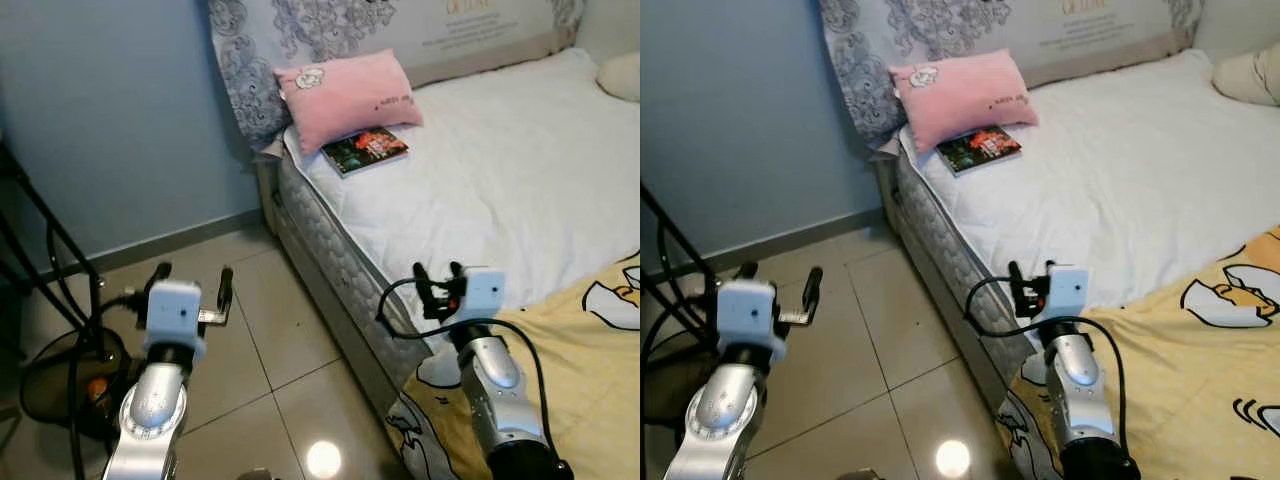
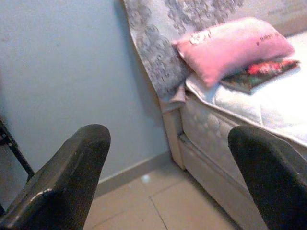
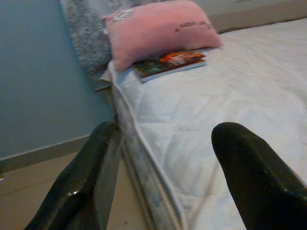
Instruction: Clean up the room
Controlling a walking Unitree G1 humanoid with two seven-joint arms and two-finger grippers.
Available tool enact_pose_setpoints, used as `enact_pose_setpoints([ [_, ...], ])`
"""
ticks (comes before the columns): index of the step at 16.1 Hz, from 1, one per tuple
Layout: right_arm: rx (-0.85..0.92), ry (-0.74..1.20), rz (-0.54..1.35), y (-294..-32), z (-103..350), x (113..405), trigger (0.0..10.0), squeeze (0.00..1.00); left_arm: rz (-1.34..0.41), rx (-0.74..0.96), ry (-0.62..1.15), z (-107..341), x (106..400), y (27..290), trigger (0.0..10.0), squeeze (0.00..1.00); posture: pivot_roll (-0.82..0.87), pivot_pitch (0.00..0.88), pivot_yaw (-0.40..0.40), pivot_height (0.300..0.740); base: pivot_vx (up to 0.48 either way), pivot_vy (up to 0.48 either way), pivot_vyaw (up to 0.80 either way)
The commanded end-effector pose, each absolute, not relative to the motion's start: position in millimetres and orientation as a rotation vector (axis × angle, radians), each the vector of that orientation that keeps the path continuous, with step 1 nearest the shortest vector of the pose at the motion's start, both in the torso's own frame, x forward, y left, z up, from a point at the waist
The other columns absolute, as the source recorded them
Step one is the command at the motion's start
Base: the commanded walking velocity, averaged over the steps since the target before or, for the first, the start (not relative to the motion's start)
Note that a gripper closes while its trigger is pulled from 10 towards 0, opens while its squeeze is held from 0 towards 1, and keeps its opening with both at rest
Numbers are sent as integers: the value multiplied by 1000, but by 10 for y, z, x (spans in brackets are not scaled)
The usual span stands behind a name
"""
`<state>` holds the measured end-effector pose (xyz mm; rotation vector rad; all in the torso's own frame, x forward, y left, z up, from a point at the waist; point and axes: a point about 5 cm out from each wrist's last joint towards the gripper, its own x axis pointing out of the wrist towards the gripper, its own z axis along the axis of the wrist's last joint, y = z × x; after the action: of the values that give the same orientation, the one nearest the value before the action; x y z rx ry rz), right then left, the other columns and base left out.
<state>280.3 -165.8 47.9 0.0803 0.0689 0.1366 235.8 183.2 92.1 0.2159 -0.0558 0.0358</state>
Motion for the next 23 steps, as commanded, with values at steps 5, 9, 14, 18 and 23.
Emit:
enact_pose_setpoints([
  [5, 85, 80, 159, -1595, 523, 2920, 10000, 78, 127, 70, 16, 891, 2440, 1900, 10000, 0, 0, 0, 9, 740, 115, 153, 303],
  [9, 80, 90, 143, -1656, 512, 2949, 10000, 31, 127, 28, 27, 902, 2491, 1853, 10000, 0, 0, 0, 9, 740, 314, 362, 105],
  [14, 52, 94, 174, -1583, 506, 2973, 10000, 82, 116, 45, 54, 904, 2582, 1875, 10000, 0, 4, 0, 9, 740, 429, 148, 678],
  [18, 39, 124, 182, -1535, 468, 2986, 10000, 4, 112, 62, 70, 919, 2667, 1912, 10000, 0, 7, 0, 8, 740, 480, 0, 477],
  [23, 67, 114, 161, -1487, 481, 3030, 10000, 0, 120, 222, 108, 911, 2811, 1969, 10000, 0, 13, 0, 19, 740, 384, 0, 0],
])
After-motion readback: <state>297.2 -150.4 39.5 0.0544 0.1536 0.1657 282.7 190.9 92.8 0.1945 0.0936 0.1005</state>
